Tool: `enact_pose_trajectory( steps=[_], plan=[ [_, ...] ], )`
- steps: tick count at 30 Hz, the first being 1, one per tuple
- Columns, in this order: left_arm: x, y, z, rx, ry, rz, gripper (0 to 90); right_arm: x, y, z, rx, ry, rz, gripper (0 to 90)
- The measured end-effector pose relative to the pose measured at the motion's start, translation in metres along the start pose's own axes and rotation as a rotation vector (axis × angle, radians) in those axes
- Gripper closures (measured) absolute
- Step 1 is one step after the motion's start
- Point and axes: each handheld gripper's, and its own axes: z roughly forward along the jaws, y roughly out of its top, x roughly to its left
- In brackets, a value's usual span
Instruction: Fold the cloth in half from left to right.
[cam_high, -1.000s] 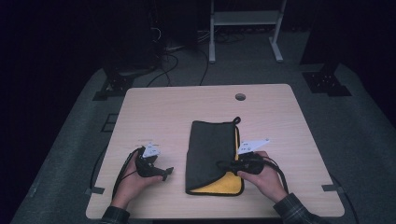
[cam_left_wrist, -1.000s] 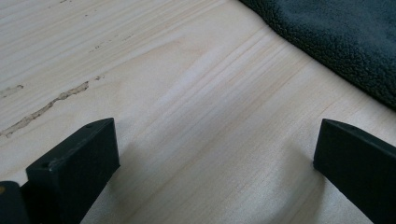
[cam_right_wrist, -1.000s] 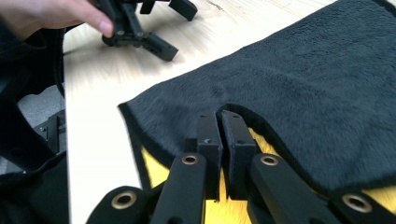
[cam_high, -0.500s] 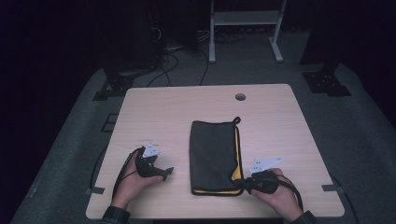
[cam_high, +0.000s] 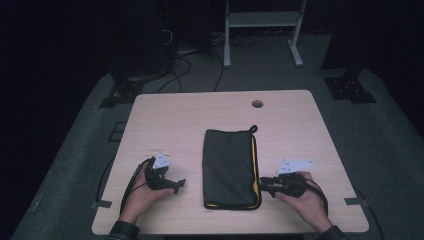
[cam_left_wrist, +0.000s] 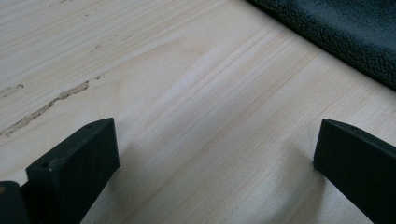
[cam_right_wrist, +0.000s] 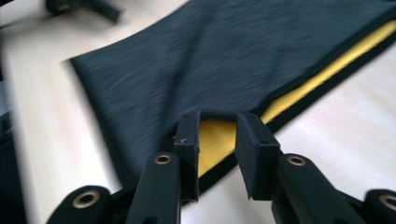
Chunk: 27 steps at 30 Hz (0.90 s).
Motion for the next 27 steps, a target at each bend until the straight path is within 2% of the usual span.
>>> enact_pose_trajectory(
  steps=[2,7,10,14,17,19,23,27],
  plan=[
    [0.000,0.000,0.000,0.000,0.000,0.000,0.0,-0.015,0.008,0.009,-0.003,-0.038,0.018,68.7],
    [0.000,0.000,0.000,0.004,0.000,0.004,0.0,-0.042,0.020,0.034,0.004,-0.098,0.061,67.4],
    [0.000,0.000,0.000,0.004,0.000,0.001,0.0,-0.053,0.025,0.046,-0.019,-0.086,0.107,67.3],
    [0.000,0.000,0.000,0.004,0.000,0.002,0.0,-0.059,0.029,0.061,0.001,-0.102,0.123,69.9],
    [0.000,0.000,0.000,0.004,0.000,0.001,0.0,-0.060,0.030,0.068,0.020,-0.098,0.126,77.1],
    [0.000,0.000,0.000,0.004,0.000,0.001,0.0,-0.060,0.031,0.068,0.021,-0.095,0.121,86.8],
    [0.000,0.000,0.000,0.004,0.000,0.002,0.0,-0.063,0.035,0.066,0.016,-0.122,0.104,88.0],
    [0.000,0.000,-0.001,0.005,0.000,0.003,0.0,-0.068,0.039,0.067,0.016,-0.171,0.089,87.7]
  ],
)
